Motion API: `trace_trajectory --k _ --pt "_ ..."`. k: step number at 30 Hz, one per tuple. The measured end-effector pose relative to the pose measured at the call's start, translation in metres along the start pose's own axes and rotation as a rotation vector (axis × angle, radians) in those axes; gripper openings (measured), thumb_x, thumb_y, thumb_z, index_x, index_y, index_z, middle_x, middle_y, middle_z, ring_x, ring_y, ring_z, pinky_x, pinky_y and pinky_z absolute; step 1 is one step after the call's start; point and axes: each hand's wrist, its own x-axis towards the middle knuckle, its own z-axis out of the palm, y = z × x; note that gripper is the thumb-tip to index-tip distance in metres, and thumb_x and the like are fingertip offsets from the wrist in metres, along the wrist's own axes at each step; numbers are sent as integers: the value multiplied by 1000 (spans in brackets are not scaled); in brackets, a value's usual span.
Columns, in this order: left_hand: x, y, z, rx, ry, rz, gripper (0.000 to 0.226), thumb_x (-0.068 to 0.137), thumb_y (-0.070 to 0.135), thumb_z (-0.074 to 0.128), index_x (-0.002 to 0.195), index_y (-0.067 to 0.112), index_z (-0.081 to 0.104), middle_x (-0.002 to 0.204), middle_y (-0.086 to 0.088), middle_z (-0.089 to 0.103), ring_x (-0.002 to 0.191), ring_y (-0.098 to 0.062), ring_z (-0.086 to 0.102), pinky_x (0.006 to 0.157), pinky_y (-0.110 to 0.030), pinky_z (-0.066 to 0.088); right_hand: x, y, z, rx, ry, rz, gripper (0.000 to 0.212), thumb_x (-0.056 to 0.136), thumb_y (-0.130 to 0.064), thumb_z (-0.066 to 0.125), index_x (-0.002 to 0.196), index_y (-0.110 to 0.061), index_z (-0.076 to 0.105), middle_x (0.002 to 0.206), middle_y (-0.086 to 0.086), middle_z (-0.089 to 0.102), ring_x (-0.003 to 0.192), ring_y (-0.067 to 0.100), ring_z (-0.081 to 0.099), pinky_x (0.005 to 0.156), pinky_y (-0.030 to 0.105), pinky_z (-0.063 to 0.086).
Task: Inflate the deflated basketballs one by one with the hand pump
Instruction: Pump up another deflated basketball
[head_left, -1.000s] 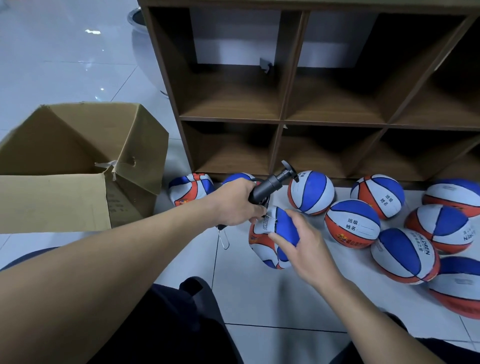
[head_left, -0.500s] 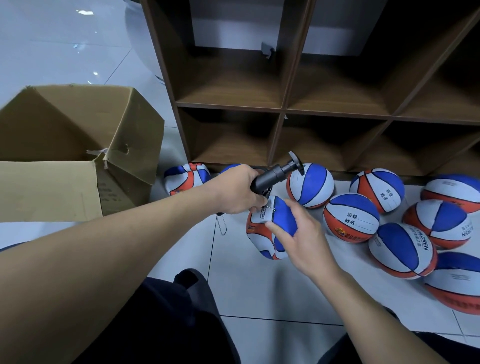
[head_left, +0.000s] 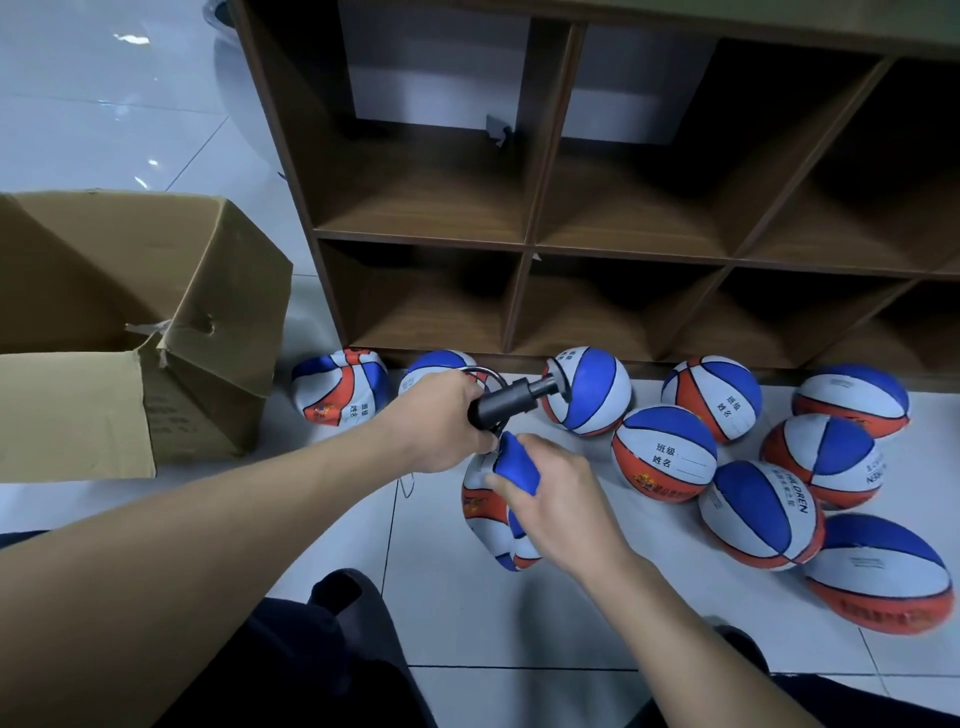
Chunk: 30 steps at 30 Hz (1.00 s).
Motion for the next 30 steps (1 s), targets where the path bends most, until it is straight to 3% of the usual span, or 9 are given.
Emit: trace_trajectory --k 3,6,10,14,18,22,26,30 --pt "-2 -3 4 -65 8 -72 24 88 26 86 78 18 65 70 -3 59 64 -23 57 59 -31 44 1 -3 0 -6 -10 -16 22 92 -49 72 96 -31 61 85 -10 63 81 17 59 73 40 54" --pt "-7 -1 11 -111 37 -117 24 86 23 86 75 19 66 65 -2 58 57 -20 53 54 -28 41 0 -8 0 28 -25 0 17 92 -48 73 88 -37 61 77 -7 65 76 18 61 69 41 54" --pt "-10 2 14 -112 35 -117 20 86 21 87 76 20 69 64 0 62 56 -17 57 50 -24 41 0 -14 2 23 -10 3 29 93 -49 75 83 -30 55 69 -8 61 72 19 58 65 40 53" --pt "-9 1 15 -123 31 -116 15 85 22 89 84 19 75 76 -8 73 66 -21 66 56 -26 49 0 -15 -1 19 -10 -8 35 93 -50 76 82 -26 54 68 -9 57 71 18 55 61 35 48" --pt "-5 -4 17 -156 19 -114 17 87 26 90 85 18 75 75 -7 70 65 -22 63 58 -27 47 3 -8 -1 -40 2 -16 39 89 -57 77 85 -30 50 70 -11 54 69 16 52 57 25 37" --pt "2 -14 20 -86 -43 -72 25 93 38 84 92 17 70 80 -7 66 72 -23 61 61 -30 45 4 6 3 -95 -12 18 36 88 -56 74 86 -31 49 73 -10 54 67 16 51 59 32 43" --pt "7 -25 24 29 -43 -33 25 101 42 72 106 20 63 90 -7 66 82 -25 64 65 -34 48 1 35 -1 -158 -10 174 36 85 -51 73 81 -22 52 70 -2 61 66 23 60 62 41 55" --pt "8 -30 35 42 -61 1 24 103 42 68 112 25 54 94 -3 68 84 -25 71 80 -47 61 -9 62 6 -136 -127 307 16 84 -43 74 85 -32 63 76 -7 68 66 16 66 59 35 59"
